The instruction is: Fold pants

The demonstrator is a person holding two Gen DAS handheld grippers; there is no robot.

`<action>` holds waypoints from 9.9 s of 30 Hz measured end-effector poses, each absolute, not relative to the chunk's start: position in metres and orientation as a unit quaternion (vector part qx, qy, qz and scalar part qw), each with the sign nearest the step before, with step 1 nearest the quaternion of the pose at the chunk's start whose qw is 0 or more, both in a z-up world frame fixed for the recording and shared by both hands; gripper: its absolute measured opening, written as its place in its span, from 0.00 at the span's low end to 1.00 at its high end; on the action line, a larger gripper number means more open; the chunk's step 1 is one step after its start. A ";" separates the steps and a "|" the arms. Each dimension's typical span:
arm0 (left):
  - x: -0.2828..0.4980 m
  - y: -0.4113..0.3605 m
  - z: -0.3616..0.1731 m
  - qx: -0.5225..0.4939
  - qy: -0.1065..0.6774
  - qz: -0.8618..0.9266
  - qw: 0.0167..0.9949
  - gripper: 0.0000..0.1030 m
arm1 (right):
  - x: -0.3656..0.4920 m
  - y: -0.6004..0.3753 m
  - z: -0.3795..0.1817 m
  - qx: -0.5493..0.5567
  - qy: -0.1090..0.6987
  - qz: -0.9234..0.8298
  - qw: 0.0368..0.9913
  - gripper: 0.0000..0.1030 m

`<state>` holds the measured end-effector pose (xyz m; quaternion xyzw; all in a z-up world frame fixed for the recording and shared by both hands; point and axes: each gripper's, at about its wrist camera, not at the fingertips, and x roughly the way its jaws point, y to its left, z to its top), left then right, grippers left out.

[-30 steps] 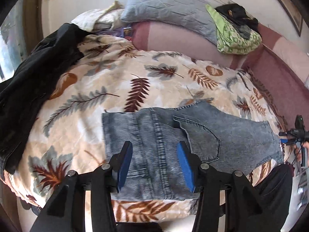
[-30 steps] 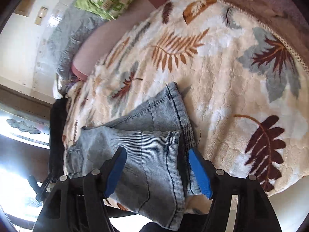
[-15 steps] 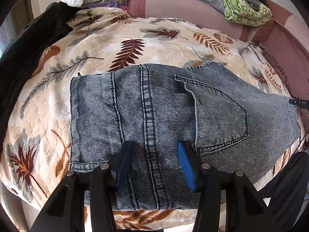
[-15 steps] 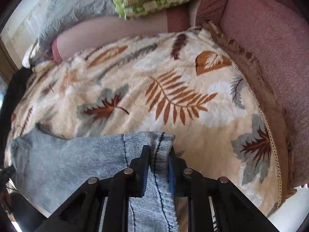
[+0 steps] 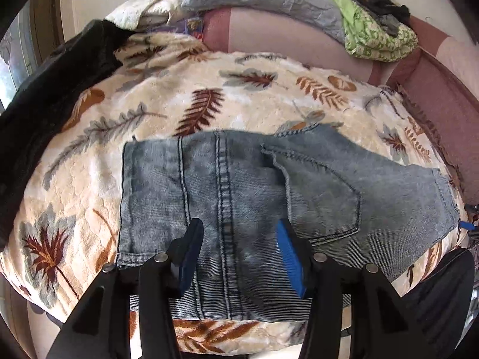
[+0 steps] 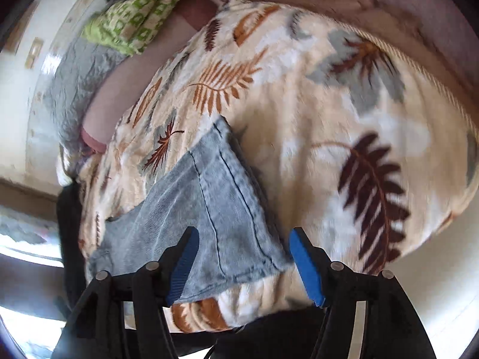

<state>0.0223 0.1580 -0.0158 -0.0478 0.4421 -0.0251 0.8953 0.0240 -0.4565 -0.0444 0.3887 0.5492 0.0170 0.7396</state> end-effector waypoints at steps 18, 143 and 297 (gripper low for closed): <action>0.056 0.112 -0.050 0.002 0.485 -0.020 0.875 0.67 | 0.033 -0.414 -0.040 0.214 0.570 -0.019 0.793 0.16; 0.047 0.123 -0.050 -0.077 0.426 0.088 0.897 0.76 | 0.097 -0.353 -0.055 0.320 0.508 0.138 0.788 0.67; 0.023 0.027 -0.038 -0.335 0.513 -0.112 0.782 0.51 | 0.014 -0.275 -0.088 0.491 0.451 0.268 0.695 0.63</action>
